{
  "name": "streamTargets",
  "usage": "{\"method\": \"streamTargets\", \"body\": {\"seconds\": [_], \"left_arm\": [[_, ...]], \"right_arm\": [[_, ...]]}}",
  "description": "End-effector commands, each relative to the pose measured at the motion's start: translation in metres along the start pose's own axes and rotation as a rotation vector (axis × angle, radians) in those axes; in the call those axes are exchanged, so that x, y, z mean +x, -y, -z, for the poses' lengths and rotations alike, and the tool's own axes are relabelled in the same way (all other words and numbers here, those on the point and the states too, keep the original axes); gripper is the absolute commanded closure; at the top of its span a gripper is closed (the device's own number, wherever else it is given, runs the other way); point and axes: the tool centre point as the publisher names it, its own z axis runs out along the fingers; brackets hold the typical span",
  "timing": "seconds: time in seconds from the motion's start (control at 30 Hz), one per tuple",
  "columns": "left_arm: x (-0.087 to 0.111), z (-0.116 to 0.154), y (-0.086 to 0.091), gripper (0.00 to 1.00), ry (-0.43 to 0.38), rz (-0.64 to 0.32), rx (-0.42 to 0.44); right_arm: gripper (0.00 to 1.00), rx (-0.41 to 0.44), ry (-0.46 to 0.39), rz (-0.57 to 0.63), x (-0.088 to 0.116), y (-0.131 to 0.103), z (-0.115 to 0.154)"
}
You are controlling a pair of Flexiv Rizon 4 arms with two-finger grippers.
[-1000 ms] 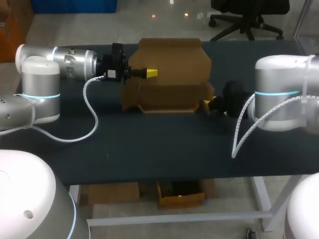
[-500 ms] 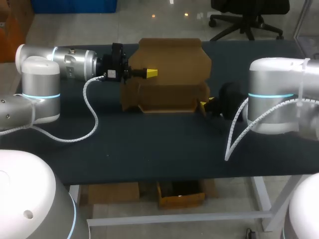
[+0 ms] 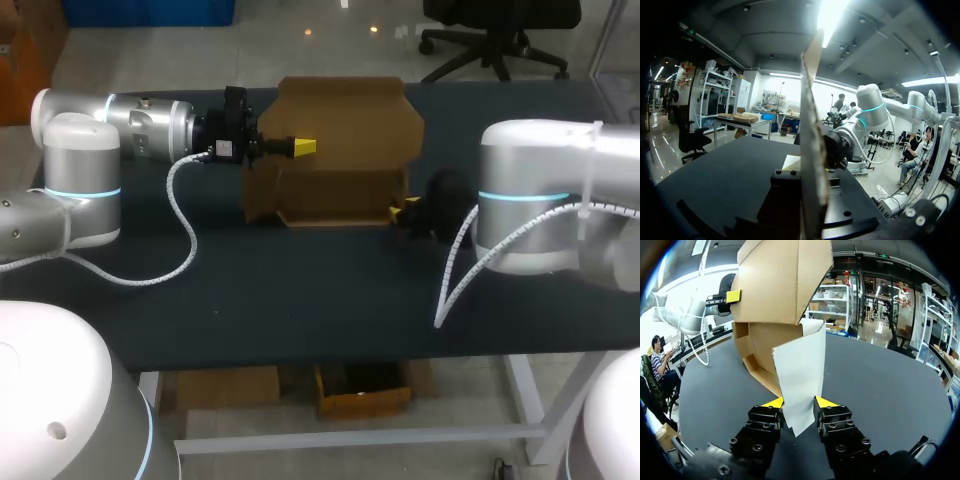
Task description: Assemble the packaging by folding the flat box into shape, placing the metal phone stand inside, and closing the box properly
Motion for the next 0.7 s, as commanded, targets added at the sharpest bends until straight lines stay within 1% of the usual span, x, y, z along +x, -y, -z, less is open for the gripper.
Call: {"method": "streamTargets", "body": {"seconds": [0.03, 0.23, 0.3, 0.37, 0.43, 0.7], "left_arm": [[0.0, 0.0, -0.003, 1.0, 0.0, 0.0, 0.0], [0.0, 0.0, -0.003, 1.0, 0.0, 0.0, 0.0], [0.0, 0.0, -0.003, 1.0, 0.0, 0.0, 0.0], [0.0, 0.0, -0.003, 1.0, 0.0, 0.0, 0.0], [0.0, 0.0, -0.003, 1.0, 0.0, 0.0, 0.0], [0.0, 0.0, -0.003, 1.0, 0.0, 0.0, 0.0]], "right_arm": [[0.67, 0.007, 0.056, -0.004, 0.009, -0.003, -0.008], [0.65, 0.008, 0.093, -0.022, 0.017, -0.004, -0.009], [0.64, 0.009, 0.107, -0.028, 0.019, -0.004, -0.01], [0.59, 0.005, 0.122, -0.039, 0.022, -0.003, -0.009], [0.58, 0.0, 0.133, -0.048, 0.024, -0.001, -0.007], [0.6, -0.016, 0.186, -0.094, 0.031, 0.006, 0.0]]}}
